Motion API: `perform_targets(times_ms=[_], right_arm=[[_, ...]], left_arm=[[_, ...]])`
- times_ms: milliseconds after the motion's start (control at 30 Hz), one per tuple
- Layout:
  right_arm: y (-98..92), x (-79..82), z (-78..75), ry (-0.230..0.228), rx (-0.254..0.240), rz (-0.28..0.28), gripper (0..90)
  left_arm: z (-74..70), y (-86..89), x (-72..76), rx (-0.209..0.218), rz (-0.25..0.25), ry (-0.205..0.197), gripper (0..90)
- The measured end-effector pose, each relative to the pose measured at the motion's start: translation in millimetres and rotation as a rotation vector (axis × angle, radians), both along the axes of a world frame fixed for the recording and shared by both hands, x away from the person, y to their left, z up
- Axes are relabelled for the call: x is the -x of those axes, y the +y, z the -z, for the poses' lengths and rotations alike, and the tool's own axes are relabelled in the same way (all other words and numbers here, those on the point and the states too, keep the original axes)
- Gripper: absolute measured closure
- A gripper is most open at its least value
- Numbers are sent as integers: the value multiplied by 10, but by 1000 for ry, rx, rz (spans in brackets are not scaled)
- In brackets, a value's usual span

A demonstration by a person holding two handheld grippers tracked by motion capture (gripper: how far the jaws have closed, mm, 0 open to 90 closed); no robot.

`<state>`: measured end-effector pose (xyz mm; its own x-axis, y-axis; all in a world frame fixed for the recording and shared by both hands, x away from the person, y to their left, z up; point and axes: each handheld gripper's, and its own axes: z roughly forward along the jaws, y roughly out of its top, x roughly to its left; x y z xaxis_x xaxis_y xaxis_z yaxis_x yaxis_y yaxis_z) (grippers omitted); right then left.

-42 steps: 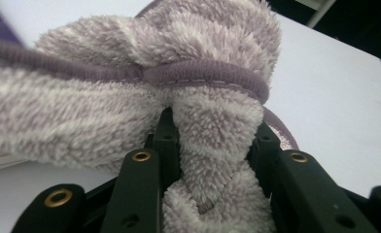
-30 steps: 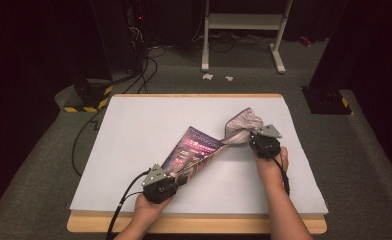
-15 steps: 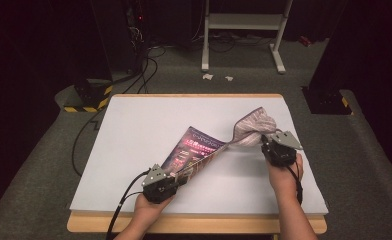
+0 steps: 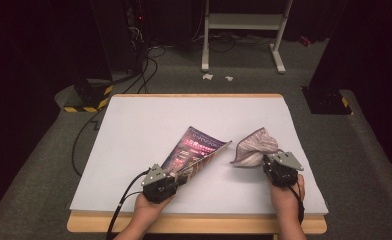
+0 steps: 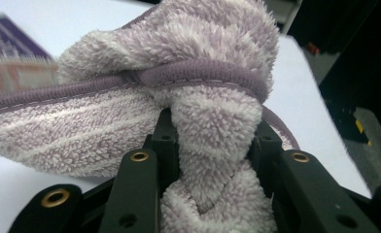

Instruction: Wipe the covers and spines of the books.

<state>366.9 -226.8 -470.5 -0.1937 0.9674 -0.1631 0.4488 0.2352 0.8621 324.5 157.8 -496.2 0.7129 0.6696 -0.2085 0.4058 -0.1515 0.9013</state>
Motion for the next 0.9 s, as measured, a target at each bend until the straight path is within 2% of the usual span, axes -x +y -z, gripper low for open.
perform_targets(times_ms=[200, 467, 667, 767, 900], right_arm=[[-75, -20, 184, 70, 16, 6, 636], [-81, -73, 325, 154, 22, -5, 598], [-111, -55, 286, 157, -18, -13, 472], [-106, -21, 202, 133, -46, -29, 392], [-50, 35, 98, 101, -60, -54, 349]], left_arm=[[-10, 8, -1, 2, -4, -3, 835], [-9, 10, -2, -3, -2, -5, 835], [-16, 20, -14, 3, -1, -1, 835], [-25, 25, -21, 8, -3, -1, 835], [-46, 31, -28, 5, -5, -2, 836]])
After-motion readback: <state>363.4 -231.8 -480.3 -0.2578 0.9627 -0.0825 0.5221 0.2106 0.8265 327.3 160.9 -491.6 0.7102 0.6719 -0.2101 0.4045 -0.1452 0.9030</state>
